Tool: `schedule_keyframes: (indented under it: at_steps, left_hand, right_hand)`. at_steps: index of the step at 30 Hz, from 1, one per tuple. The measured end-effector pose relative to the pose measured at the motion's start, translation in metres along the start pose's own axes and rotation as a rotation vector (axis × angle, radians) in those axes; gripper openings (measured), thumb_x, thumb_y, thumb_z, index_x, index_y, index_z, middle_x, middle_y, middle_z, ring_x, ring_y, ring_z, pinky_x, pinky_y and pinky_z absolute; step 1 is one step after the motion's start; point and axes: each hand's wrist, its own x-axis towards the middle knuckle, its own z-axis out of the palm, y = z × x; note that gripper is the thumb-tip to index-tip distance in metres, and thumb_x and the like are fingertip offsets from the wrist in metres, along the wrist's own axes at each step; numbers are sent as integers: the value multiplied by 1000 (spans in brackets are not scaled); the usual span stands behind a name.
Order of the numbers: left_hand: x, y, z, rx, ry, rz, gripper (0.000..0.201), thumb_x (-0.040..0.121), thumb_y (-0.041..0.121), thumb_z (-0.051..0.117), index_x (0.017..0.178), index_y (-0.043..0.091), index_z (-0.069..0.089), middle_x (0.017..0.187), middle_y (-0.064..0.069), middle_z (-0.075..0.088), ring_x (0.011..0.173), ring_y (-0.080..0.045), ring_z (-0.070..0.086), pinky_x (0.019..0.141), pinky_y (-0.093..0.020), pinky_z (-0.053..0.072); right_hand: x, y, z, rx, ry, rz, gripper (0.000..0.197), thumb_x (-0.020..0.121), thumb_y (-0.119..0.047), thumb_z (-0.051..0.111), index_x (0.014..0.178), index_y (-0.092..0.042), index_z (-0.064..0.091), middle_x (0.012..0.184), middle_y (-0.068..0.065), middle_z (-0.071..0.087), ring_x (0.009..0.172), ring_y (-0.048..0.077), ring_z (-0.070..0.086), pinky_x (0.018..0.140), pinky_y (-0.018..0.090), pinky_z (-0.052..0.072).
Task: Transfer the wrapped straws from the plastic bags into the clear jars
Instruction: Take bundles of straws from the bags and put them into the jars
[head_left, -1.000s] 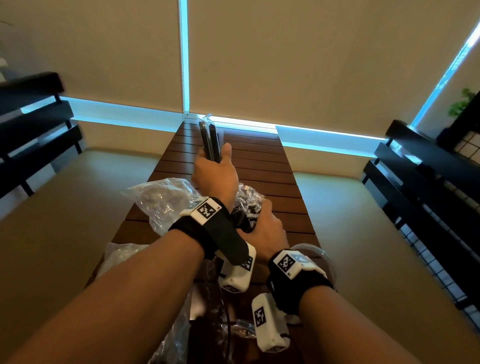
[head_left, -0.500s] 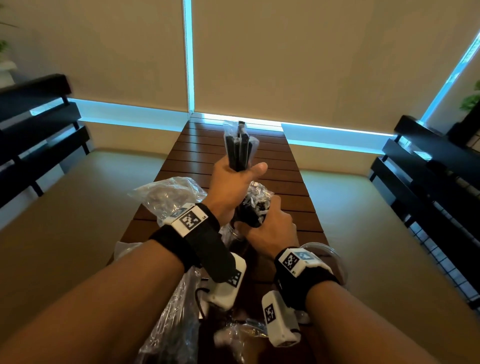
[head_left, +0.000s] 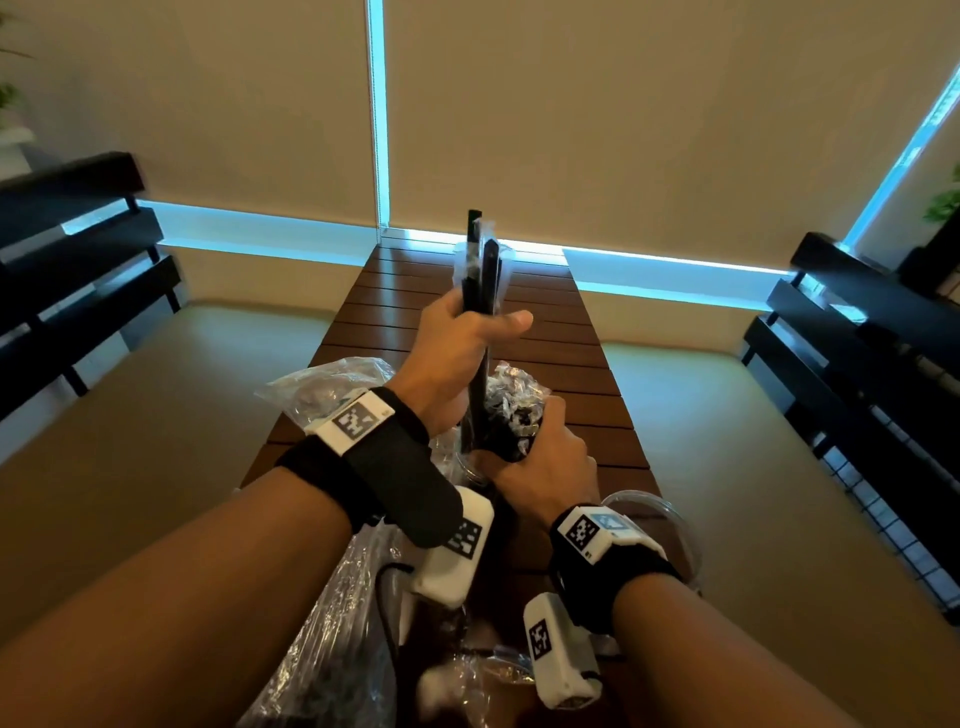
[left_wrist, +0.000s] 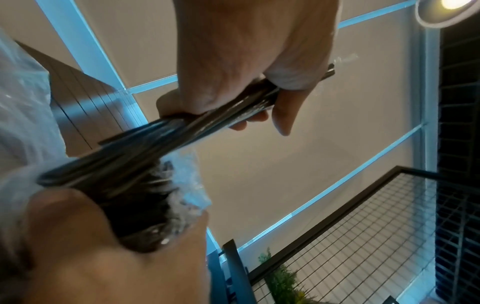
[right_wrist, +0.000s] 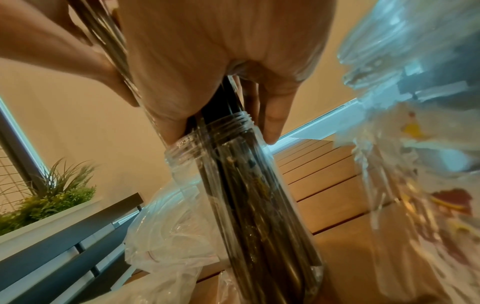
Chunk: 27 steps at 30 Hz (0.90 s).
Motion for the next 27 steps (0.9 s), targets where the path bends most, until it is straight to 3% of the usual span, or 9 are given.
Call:
schedule_keyframes:
  at_steps: [2, 4, 12, 15, 17, 19, 22, 24, 27]
  left_hand:
    - [4, 3, 1, -30, 22, -12, 19, 90, 11, 66, 78, 21, 55, 78, 6, 50, 82, -11, 50, 90, -35, 39]
    - [5, -4, -1, -51, 52, -32, 19, 92, 13, 64, 78, 21, 54, 76, 5, 48, 78, -11, 47, 84, -32, 40]
    - [6, -23, -2, -81, 91, -41, 23, 91, 5, 65, 75, 20, 56, 66, 4, 45, 67, -11, 44, 72, -27, 41]
    - [13, -21, 3, -158, 182, -48, 16, 89, 4, 66, 89, 20, 62, 72, 5, 50, 72, -9, 47, 76, -27, 42]
    - [13, -25, 6, -195, 214, -40, 24, 88, 4, 67, 109, 14, 64, 76, 7, 52, 76, -8, 49, 78, -27, 43]
    - [14, -32, 8, -204, 224, -40, 30, 88, 6, 68, 118, 8, 62, 79, 8, 55, 82, -8, 51, 81, -27, 44]
    - [10, -44, 6, -218, 208, -58, 19, 87, 10, 70, 105, 16, 67, 79, 8, 58, 89, -14, 54, 82, -31, 45]
    - [9, -47, 4, -212, 191, -50, 18, 86, 13, 71, 103, 17, 69, 83, 8, 61, 95, -15, 55, 91, -35, 46]
    - [10, -54, 1, -189, 158, -52, 18, 85, 14, 72, 102, 20, 72, 90, 7, 67, 103, -18, 58, 99, -40, 46]
  right_hand:
    - [1, 0, 0, 0, -7, -14, 78, 66, -61, 74, 121, -27, 31, 113, 1, 62, 102, 29, 63, 77, 33, 46]
    - [0, 3, -1, 20, -14, -28, 78, 65, -61, 74, 122, -29, 30, 112, 0, 61, 100, 27, 63, 79, 32, 48]
    - [4, 8, 6, 173, -58, -27, 83, 60, -57, 76, 122, -36, 24, 114, -3, 58, 101, 21, 62, 86, 42, 56]
    - [5, 6, 7, 246, -89, -33, 98, 54, -62, 82, 128, -38, 23, 121, -4, 55, 107, 19, 60, 90, 42, 54]
    - [3, 5, 9, 270, -55, -33, 105, 48, -72, 79, 130, -39, 22, 122, -5, 55, 105, 17, 60, 89, 41, 55]
    - [0, 2, 11, 273, -3, -31, 102, 49, -75, 75, 130, -38, 24, 119, -5, 57, 102, 17, 62, 86, 40, 56]
    - [-4, 0, 15, 222, 65, -5, 90, 56, -71, 71, 126, -35, 28, 114, -3, 60, 100, 22, 63, 84, 40, 54]
    - [-3, -1, 14, 205, 66, -6, 84, 60, -67, 71, 124, -35, 28, 112, -2, 61, 99, 25, 63, 83, 39, 53]
    - [0, 3, 12, 200, 28, -27, 88, 57, -68, 72, 125, -34, 27, 112, -2, 61, 99, 23, 63, 83, 39, 54]
